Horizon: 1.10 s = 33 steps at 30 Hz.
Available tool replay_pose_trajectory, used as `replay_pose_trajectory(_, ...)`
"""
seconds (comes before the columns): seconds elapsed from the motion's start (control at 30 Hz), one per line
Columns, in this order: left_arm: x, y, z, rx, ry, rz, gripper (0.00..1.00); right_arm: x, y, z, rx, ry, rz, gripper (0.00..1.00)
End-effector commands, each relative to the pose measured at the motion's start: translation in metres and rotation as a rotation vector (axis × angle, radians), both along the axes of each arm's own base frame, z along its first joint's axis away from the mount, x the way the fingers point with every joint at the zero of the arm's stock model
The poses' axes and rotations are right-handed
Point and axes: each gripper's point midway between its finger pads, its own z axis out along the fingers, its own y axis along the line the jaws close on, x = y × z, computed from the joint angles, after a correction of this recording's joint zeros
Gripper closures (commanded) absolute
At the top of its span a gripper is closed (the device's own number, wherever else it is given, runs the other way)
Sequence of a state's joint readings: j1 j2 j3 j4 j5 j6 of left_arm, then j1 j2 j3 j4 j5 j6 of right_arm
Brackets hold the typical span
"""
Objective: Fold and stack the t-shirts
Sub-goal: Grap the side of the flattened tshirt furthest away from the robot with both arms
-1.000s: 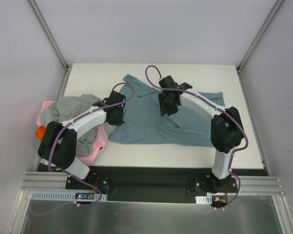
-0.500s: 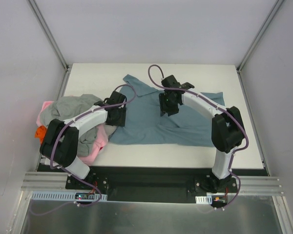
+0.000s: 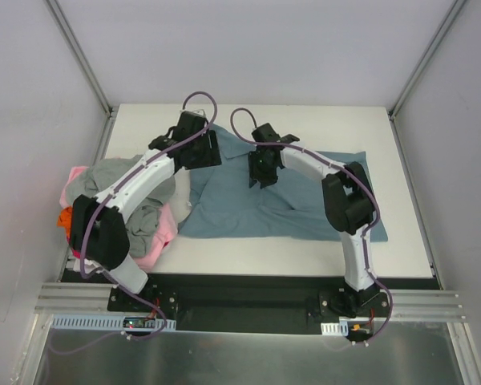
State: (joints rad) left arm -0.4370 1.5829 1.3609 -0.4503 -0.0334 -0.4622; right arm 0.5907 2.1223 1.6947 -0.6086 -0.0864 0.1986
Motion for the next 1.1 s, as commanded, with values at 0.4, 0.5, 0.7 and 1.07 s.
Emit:
replay_pose_trajectory(0.4,0.068,-0.009,-0.017,-0.127,0.081,0.120,0.35,0.039,-0.004,0.138,0.278,-0.163,-0.008,0.45)
replay_pose_trajectory(0.5,0.101,-0.017,-0.019,-0.179,0.084,0.218,0.36,0.057,-0.043,0.179,0.324,-0.232,-0.117,0.36)
replay_pose_trajectory(0.7,0.174,0.000,-0.019,-0.279,0.038,0.452,0.36,0.084,-0.168,0.172,0.256,-0.248,-0.416,0.27)
replay_pose_trajectory(1.07,0.259,0.055,-0.065,-0.304,-0.016,0.624,0.36,0.104,-0.259,0.128,0.192,-0.203,-0.621,0.27)
